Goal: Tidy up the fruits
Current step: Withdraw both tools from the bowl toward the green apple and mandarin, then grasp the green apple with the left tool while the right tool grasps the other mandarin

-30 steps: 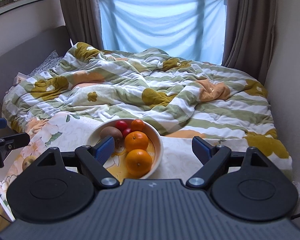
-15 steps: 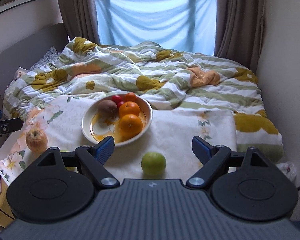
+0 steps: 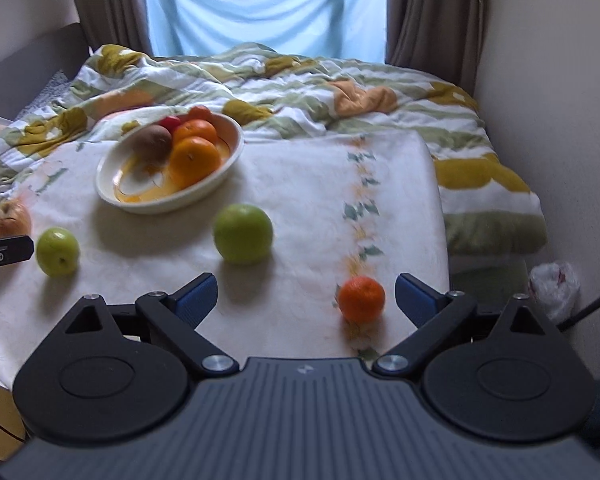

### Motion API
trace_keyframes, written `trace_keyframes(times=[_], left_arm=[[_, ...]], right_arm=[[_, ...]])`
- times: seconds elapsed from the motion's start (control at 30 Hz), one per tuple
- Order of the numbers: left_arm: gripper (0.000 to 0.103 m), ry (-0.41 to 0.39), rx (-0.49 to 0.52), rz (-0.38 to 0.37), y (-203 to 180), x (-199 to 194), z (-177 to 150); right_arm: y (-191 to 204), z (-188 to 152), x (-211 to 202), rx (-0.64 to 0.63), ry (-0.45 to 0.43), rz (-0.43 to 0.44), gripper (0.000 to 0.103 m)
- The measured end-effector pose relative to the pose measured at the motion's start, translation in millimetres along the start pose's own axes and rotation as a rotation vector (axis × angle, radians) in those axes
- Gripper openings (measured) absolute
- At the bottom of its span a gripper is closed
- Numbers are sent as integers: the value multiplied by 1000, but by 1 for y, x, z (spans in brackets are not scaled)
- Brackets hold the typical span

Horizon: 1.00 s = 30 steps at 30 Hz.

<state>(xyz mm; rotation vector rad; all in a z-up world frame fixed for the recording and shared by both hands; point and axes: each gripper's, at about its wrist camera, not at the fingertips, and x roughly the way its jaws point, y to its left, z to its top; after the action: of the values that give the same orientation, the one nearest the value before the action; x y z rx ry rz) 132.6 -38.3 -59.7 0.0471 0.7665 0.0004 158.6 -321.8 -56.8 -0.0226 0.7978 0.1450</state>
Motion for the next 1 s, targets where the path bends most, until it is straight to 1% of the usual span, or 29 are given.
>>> trace_keyframes(times=[0.17, 0.27, 0.3, 0.33, 0.37, 0.5, 0.53, 0.57, 0.6, 0.7, 0.83, 0.9, 1.0], left_arm=[[102, 11, -19, 2, 4, 23, -2], [100, 24, -21, -6, 6, 33, -1], [97, 31, -24, -12, 6, 36, -1], [90, 41, -28, -19, 6, 39, -1], [86, 52, -32, -22, 6, 41, -1], [81, 63, -28, -31, 5, 45, -2], [75, 67, -27, -34, 5, 46, -3], [67, 73, -28, -34, 5, 47, -3], [62, 75, -28, -19, 5, 48, -3], [62, 70, -52, -26, 8, 46, -5], [62, 70, -43, -27, 8, 42, -7], [62, 72, -45, -30, 9, 41, -7], [62, 75, -57, -32, 10, 39, -8]], right_arm=[[-12, -14, 21, 18, 31, -25, 103], [-18, -18, 30, 33, 39, -22, 103], [-19, -19, 32, 32, 38, -19, 103], [-19, -19, 34, 26, 38, -17, 103], [-19, -20, 36, 17, 39, -17, 103], [-17, -20, 42, -3, 40, -20, 103], [-17, -20, 42, -2, 40, -22, 103], [-17, -20, 43, -2, 40, -22, 103], [-17, -20, 43, -2, 40, -22, 103], [-18, -21, 45, -2, 44, -16, 103], [-17, -19, 50, -2, 52, -23, 101], [-17, -18, 52, -2, 55, -30, 92], [-18, -18, 56, 5, 70, -34, 88]])
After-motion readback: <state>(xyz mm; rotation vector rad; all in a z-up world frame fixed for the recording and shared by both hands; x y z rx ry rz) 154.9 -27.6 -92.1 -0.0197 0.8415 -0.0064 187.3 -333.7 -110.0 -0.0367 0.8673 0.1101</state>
